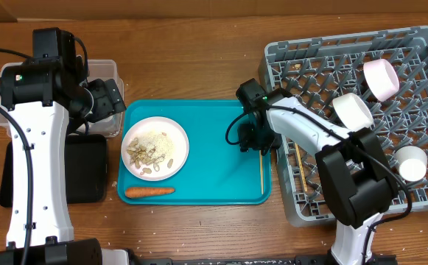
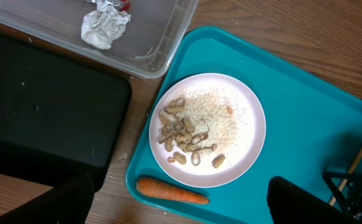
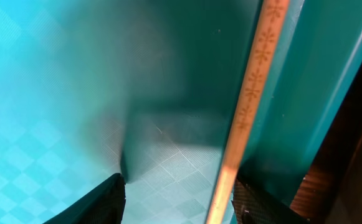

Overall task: Sort waste into correct bins and load items into the dishwasher
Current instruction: 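Return the right gripper to the tray and grasp the second chopstick, then carry the second chopstick into the dish rack and release it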

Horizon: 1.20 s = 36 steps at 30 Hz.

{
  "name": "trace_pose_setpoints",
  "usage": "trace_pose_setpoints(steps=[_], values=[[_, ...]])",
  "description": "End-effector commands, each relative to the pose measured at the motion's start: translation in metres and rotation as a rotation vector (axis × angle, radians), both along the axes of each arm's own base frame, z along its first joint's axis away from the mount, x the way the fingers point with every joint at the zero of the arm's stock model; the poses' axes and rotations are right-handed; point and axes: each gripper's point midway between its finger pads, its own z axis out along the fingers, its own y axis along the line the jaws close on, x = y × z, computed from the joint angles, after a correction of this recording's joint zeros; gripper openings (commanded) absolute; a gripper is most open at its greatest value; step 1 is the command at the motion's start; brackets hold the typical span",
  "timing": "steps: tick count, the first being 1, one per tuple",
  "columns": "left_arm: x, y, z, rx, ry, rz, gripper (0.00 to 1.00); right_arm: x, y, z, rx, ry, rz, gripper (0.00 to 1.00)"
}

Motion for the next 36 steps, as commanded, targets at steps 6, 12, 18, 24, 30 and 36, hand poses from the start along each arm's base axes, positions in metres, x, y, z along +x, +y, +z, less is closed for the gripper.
trace_pose_setpoints(steps=[6,12,18,24,30,36], values=[[-0.001,-0.001,-0.002,-0.012,0.006,0.012,0.90,-0.023,-0.010,-0.022,-0.060,0.065,-0.002,0.33],[-0.001,-0.001,-0.002,-0.012,0.006,0.012,0.91,-0.026,-0.010,-0.021,-0.064,0.079,-0.002,0.17],[-0.001,-0.001,-0.002,-0.013,0.009,0.012,0.91,-0.014,-0.003,0.012,-0.047,0.047,-0.002,0.04],[-0.002,-0.001,-0.002,-0.013,0.011,0.012,0.90,0.012,0.009,0.089,0.024,-0.083,0.029,0.04],[-0.002,-0.001,-0.002,-0.013,0.011,0.012,0.91,0.032,-0.002,0.182,0.060,-0.288,0.126,0.04],[-0.002,-0.001,-0.002,-0.013,0.013,0.012,0.91,0.041,-0.065,0.189,-0.104,-0.312,0.032,0.04]])
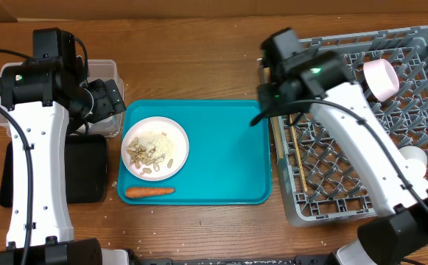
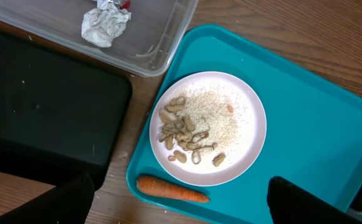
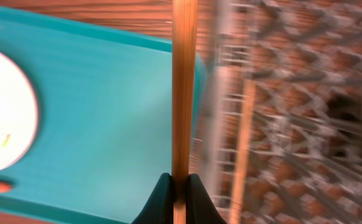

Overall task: Sort waste into correct bins and load items into the dishwasher
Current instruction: 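Carry the second chopstick into the dish rack and release it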

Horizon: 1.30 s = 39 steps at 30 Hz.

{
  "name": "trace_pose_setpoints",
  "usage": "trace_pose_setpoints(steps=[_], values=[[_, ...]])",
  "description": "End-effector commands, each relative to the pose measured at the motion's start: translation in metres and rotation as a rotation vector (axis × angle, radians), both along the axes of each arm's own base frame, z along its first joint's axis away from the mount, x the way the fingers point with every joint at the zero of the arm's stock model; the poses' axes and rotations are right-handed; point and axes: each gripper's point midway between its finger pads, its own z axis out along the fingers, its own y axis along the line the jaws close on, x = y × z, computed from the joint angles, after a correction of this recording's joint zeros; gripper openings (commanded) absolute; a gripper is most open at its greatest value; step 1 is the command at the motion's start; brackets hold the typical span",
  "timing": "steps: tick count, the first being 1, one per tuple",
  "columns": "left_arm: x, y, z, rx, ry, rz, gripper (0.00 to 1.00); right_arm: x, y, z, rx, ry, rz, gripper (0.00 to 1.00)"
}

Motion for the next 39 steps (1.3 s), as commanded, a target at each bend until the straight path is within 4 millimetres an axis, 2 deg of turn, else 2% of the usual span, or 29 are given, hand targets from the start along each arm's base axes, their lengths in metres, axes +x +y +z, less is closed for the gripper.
trace_pose_setpoints(steps=[1,4,6,10,15,16,18,20,23,26,28,30,32,34,36,39], values=[[-0.001,-0.001,-0.002,-0.012,0.007,0.012,0.91,0.007,-0.038,-0.017,-0.104,0.031,-0.055,0.04],[-0.001,-0.001,-0.002,-0.012,0.008,0.012,0.91,0.002,-0.053,-0.034,-0.121,0.087,-0.089,0.04],[-0.001,-0.001,-0.002,-0.012,0.009,0.012,0.91,-0.010,-0.061,-0.060,-0.110,0.164,-0.093,0.04],[-0.001,-0.001,-0.002,-0.012,0.009,0.012,0.91,-0.025,-0.061,-0.085,-0.104,0.228,-0.071,0.04],[-0.001,-0.001,-0.002,-0.013,0.009,0.012,0.91,-0.034,-0.060,-0.102,-0.108,0.258,-0.065,0.04],[-0.001,-0.001,-0.002,-0.013,0.009,0.012,0.91,-0.034,-0.060,-0.103,-0.109,0.259,-0.065,0.08],[-0.002,-0.001,-0.002,-0.013,0.011,0.012,0.91,-0.033,-0.060,-0.103,-0.108,0.256,-0.065,0.27],[-0.002,-0.001,-0.002,-0.013,0.011,0.012,0.91,-0.032,-0.060,-0.103,-0.106,0.250,-0.065,0.33],[-0.002,-0.001,-0.002,-0.013,0.011,0.012,0.91,-0.029,-0.059,-0.102,-0.100,0.237,-0.069,0.35],[-0.003,-0.001,-0.002,-0.014,0.015,0.012,0.91,-0.020,-0.055,-0.089,-0.074,0.180,-0.075,0.35],[-0.004,-0.001,-0.003,-0.014,0.019,0.012,0.92,-0.013,-0.051,-0.071,-0.045,0.125,-0.078,0.36],[-0.004,-0.002,-0.003,-0.015,0.018,0.011,0.92,-0.004,-0.046,-0.043,-0.004,0.047,-0.077,0.38],[-0.004,-0.003,-0.003,-0.021,0.018,0.008,0.92,0.004,-0.038,-0.008,0.060,-0.045,-0.066,0.42],[-0.003,-0.009,-0.003,-0.029,0.018,-0.009,0.92,0.008,-0.023,0.029,0.163,-0.131,-0.034,0.53],[-0.003,-0.023,-0.003,-0.044,0.019,-0.056,0.91,0.004,-0.002,0.050,0.288,-0.164,0.036,0.57],[-0.005,-0.042,-0.008,-0.047,0.036,-0.112,0.91,-0.004,0.013,0.048,0.355,-0.122,0.081,0.58]])
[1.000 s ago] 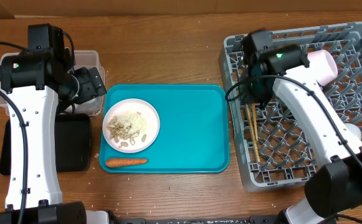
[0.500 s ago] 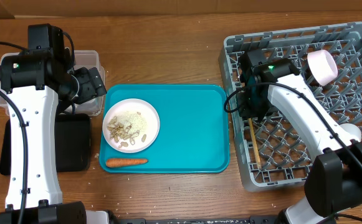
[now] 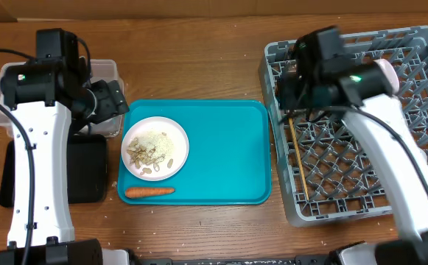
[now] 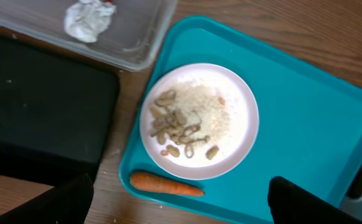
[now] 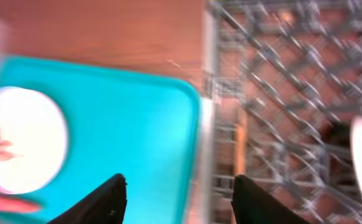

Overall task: Sort waste into correct bins and load items into the dishwasher
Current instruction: 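Carry the second chopstick into the dish rack and release it, then reach the left gripper to the food plate and grasp its rim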

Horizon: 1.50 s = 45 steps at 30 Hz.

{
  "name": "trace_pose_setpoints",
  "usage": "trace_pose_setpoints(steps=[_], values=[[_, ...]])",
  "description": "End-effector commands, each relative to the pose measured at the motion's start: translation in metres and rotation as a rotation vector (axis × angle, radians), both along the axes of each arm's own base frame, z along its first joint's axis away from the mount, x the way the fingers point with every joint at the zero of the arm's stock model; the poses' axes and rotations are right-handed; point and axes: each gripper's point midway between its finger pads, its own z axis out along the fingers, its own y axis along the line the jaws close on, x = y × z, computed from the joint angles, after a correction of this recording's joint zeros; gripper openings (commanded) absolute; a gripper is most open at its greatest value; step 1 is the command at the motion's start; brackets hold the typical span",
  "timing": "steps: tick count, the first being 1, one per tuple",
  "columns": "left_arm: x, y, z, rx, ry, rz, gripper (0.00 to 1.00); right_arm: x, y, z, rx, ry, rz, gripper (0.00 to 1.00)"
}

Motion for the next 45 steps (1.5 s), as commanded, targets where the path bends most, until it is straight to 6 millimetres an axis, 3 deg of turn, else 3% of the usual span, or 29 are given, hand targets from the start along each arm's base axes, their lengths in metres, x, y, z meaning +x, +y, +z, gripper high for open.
trace_pose_setpoints(steps=[1,3,6,7,14,17,20,27,36,40,45], values=[[-0.005,-0.035,-0.010,-0.032,0.035,-0.089,0.91,-0.017,0.031,0.002,0.121,0.054,0.107,0.57],[-0.009,-0.053,-0.019,-0.035,0.057,-0.134,0.92,-0.024,0.037,-0.015,0.107,0.102,0.127,0.58],[-0.018,-0.100,-0.052,-0.028,0.091,-0.285,0.95,-0.040,0.045,-0.057,0.072,0.213,0.146,0.58],[-0.020,-0.107,-0.057,-0.026,0.092,-0.307,0.95,-0.043,0.044,-0.064,0.066,0.234,0.144,0.58],[-0.038,-0.164,-0.105,-0.036,0.100,-0.416,0.90,-0.058,0.038,-0.090,0.039,0.317,0.137,0.59],[-0.044,-0.176,-0.121,-0.039,0.096,-0.429,0.89,-0.060,0.037,-0.092,0.036,0.326,0.137,0.59],[-0.044,-0.180,-0.136,-0.025,0.075,-0.440,0.88,-0.061,0.037,-0.092,0.035,0.330,0.136,0.59],[-0.033,-0.167,-0.162,0.071,0.047,-0.416,0.87,-0.062,0.037,-0.092,0.034,0.334,0.136,0.59],[-0.031,-0.164,-0.214,0.127,0.163,-0.415,0.84,-0.062,0.037,-0.092,0.034,0.334,0.136,0.59],[-0.035,-0.162,-0.236,0.144,0.221,-0.416,0.78,-0.062,0.037,-0.092,0.034,0.334,0.136,0.59],[-0.039,-0.160,-0.246,0.154,0.252,-0.417,0.68,-0.062,0.037,-0.092,0.034,0.334,0.136,0.59]])
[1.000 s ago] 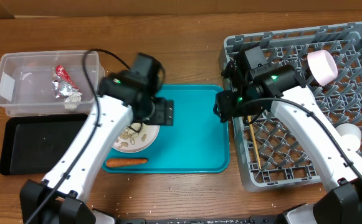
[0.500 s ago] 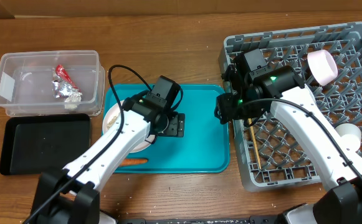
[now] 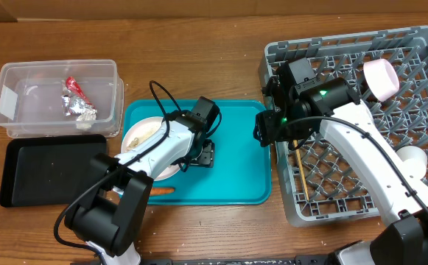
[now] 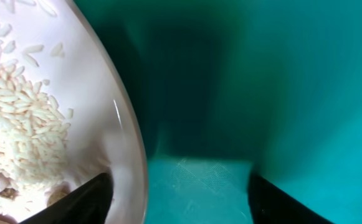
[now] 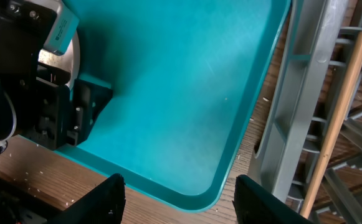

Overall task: Sort waste into correct bins and load items into the dishwasher
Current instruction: 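Reach the left gripper to the food plate and grasp its rim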

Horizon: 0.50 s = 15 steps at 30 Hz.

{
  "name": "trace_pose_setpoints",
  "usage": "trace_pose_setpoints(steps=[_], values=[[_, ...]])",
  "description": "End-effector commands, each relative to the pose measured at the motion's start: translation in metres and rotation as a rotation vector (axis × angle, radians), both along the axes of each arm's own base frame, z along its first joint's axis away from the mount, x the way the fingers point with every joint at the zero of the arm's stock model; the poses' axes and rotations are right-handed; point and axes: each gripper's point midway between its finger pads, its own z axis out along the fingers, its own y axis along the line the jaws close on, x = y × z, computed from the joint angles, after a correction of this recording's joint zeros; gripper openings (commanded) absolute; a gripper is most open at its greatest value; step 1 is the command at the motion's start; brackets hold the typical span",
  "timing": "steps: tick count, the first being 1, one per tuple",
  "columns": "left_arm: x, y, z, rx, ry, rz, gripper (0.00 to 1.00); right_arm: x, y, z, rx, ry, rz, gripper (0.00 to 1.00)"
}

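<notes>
The white plate (image 3: 141, 135) of rice and peanuts sits on the teal tray (image 3: 236, 169), with a carrot (image 3: 158, 191) in front of it. My left gripper (image 3: 199, 156) is low on the tray, open. In the left wrist view its fingers (image 4: 87, 200) straddle the plate's right rim (image 4: 131, 149). My right gripper (image 3: 267, 131) hangs open and empty over the tray's right edge, beside the grey dish rack (image 3: 420, 44). A wooden chopstick (image 5: 342, 106) lies in the rack's left part.
A clear bin (image 3: 7, 110) at the back left holds a red wrapper and crumpled foil. In front of it lies a black tray (image 3: 44, 169). A pink cup (image 3: 381, 77) and a white cup (image 3: 412, 157) stand in the rack.
My left arm was high over the bins at the left. Now it reaches across the tray, with its open gripper down at the plate's right rim. The right gripper has shifted left toward the tray.
My right gripper first stood open around a chopstick at the tray's right edge. It then held the chopstick beside the rack, and later was open over the rack with the chopstick gone. The left arm stayed over the bins until now.
</notes>
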Motion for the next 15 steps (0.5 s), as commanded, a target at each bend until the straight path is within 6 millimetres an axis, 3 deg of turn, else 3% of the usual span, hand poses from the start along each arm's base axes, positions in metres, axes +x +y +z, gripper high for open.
trace_pose_setpoints(steps=[1,7,11,15], values=[[-0.0053,0.0034,-0.0149,0.025,0.038,0.011,0.62,-0.0014,0.0011,0.0004,0.006,0.001,0.000,0.59],[-0.0037,0.0070,-0.0146,0.046,0.028,0.009,0.26,-0.0014,0.0011,0.0004,0.006,0.001,0.000,0.59],[-0.0030,0.0099,-0.0143,0.062,0.023,0.010,0.18,-0.0015,0.0011,0.0004,0.006,0.002,0.000,0.59],[-0.0017,0.0125,-0.0140,0.078,0.016,-0.005,0.04,-0.0016,0.0010,0.0004,0.005,0.002,0.001,0.59]])
